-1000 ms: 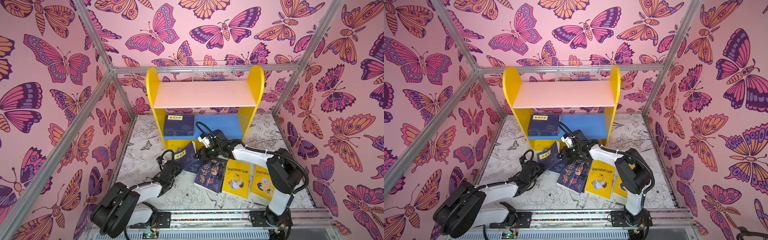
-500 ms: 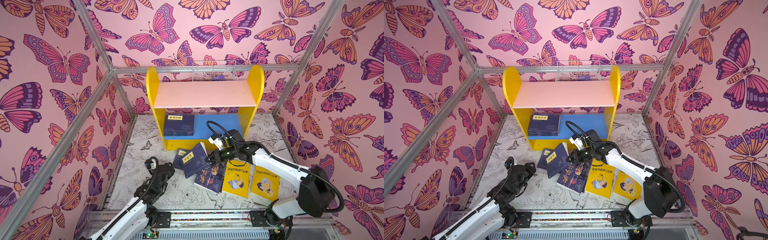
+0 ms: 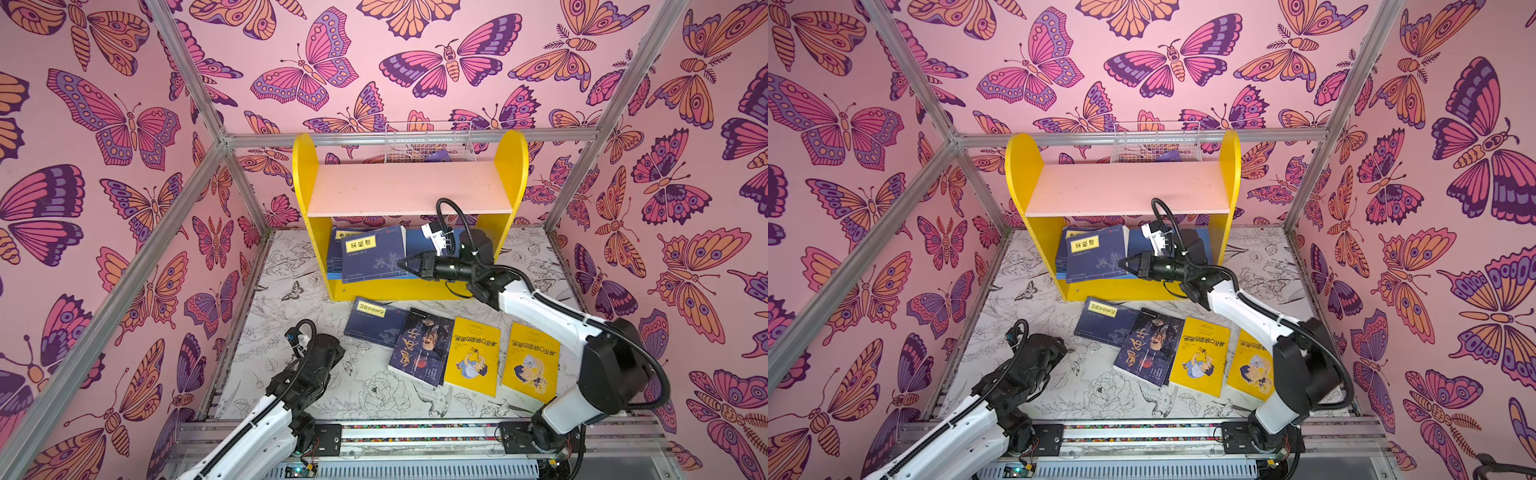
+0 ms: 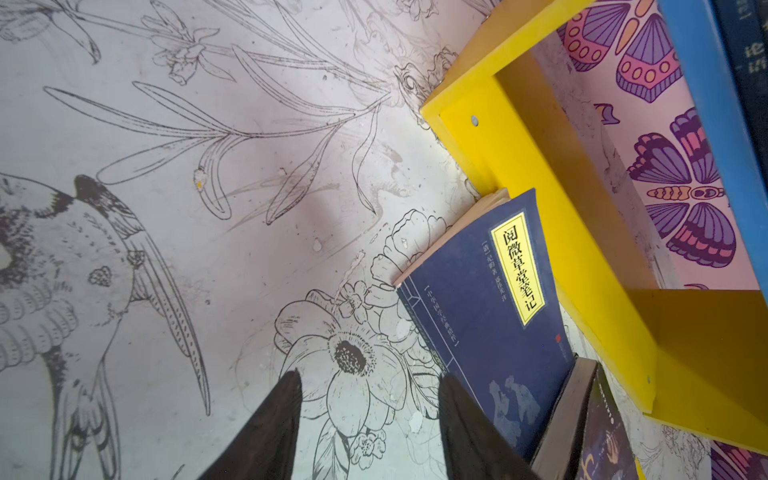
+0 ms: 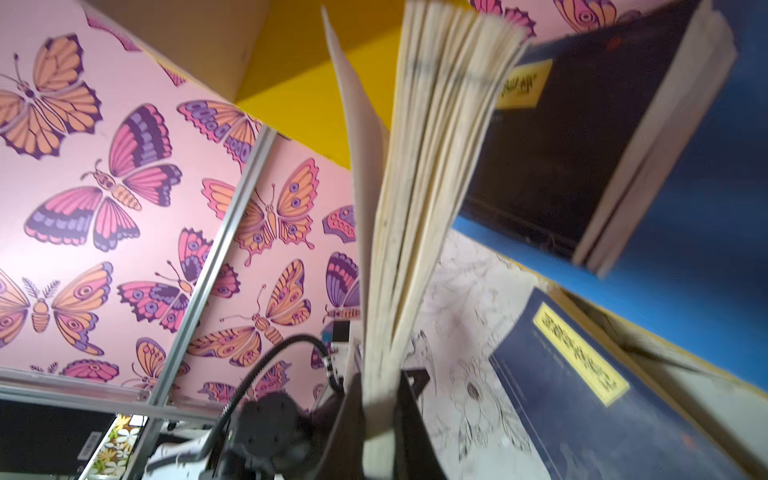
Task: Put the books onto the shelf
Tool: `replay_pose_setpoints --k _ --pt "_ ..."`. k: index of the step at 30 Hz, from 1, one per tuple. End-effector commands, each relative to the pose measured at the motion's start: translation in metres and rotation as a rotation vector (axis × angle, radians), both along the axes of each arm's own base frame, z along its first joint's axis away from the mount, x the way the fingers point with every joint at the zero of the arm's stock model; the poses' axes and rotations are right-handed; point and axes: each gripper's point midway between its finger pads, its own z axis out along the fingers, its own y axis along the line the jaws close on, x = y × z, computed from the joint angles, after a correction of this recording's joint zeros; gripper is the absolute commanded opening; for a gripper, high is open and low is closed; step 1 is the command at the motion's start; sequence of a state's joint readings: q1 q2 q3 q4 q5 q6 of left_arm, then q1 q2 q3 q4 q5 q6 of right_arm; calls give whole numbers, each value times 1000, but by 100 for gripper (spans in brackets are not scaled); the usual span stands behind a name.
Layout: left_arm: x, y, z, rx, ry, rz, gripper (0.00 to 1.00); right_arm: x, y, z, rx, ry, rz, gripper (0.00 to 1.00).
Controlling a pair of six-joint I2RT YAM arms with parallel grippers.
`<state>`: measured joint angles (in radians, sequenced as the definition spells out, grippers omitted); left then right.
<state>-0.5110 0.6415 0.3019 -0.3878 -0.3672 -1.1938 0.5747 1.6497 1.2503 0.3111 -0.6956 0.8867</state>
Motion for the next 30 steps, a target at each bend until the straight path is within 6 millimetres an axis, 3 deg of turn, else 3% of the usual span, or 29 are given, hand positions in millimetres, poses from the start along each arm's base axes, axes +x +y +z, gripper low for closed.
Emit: replay_pose_setpoints --k 1,7,14,30 --pt "-3 0 -2 7 18 -18 56 28 11 49 171 -93 -47 0" --pt "-7 -1 -6 -5 17 -25 56 68 23 34 180 -64 -135 0" --pt "-8 -1 -8 -7 19 -32 56 92 37 24 194 -28 -142 0" --pt "-9 -1 -10 -4 26 -34 56 88 49 -15 135 97 -86 0"
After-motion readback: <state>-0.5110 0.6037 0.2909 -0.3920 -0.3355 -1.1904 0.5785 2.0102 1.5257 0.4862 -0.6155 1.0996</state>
